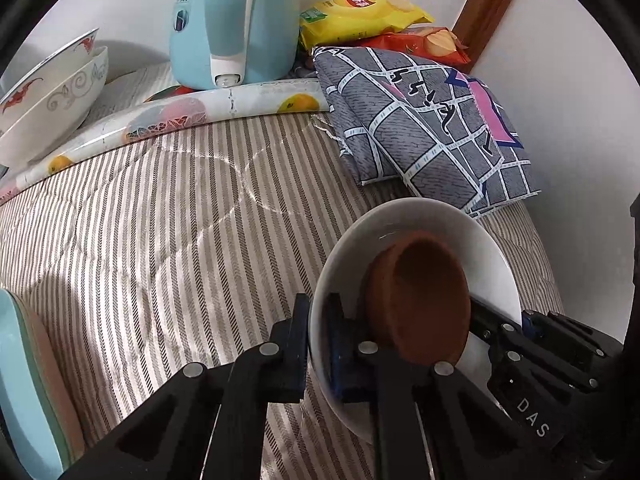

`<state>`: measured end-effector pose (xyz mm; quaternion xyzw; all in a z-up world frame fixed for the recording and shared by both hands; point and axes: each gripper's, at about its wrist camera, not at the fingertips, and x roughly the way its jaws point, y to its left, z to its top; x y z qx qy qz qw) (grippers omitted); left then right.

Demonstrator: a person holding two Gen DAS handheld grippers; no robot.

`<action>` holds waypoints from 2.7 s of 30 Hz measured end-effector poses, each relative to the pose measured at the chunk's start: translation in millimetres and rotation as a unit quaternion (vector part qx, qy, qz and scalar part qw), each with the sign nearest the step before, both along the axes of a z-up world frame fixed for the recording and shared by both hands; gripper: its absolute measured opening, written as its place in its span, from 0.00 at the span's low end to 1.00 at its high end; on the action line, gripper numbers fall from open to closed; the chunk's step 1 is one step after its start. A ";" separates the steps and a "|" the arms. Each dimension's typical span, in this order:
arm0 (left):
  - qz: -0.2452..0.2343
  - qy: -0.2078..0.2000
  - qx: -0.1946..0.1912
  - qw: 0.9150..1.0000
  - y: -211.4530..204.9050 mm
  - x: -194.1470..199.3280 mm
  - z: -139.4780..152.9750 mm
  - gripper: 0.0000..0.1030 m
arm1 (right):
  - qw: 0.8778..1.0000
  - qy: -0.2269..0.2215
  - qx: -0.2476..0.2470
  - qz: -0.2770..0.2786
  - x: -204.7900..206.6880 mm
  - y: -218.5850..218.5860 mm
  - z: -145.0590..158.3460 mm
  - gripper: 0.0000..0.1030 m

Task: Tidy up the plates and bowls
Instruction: 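Carry the white bowl with both grippers over the teal plate stack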

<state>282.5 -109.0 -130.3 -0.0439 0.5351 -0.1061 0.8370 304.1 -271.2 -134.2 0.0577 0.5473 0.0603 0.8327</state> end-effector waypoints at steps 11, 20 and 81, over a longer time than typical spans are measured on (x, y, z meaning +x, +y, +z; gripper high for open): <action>0.006 -0.002 -0.004 1.000 4.5 -18.5 5.2 0.09 | 1.000 0.003 0.009 -0.003 -17.3 -2.7 5.5 0.11; 0.007 -0.013 -0.005 1.000 9.8 -33.3 21.7 0.09 | 1.000 -0.010 0.011 -0.003 -33.0 3.2 21.9 0.11; 0.093 -0.051 0.005 0.994 188.5 -70.6 69.5 0.09 | 0.995 -0.050 0.034 0.082 -51.3 178.8 72.2 0.11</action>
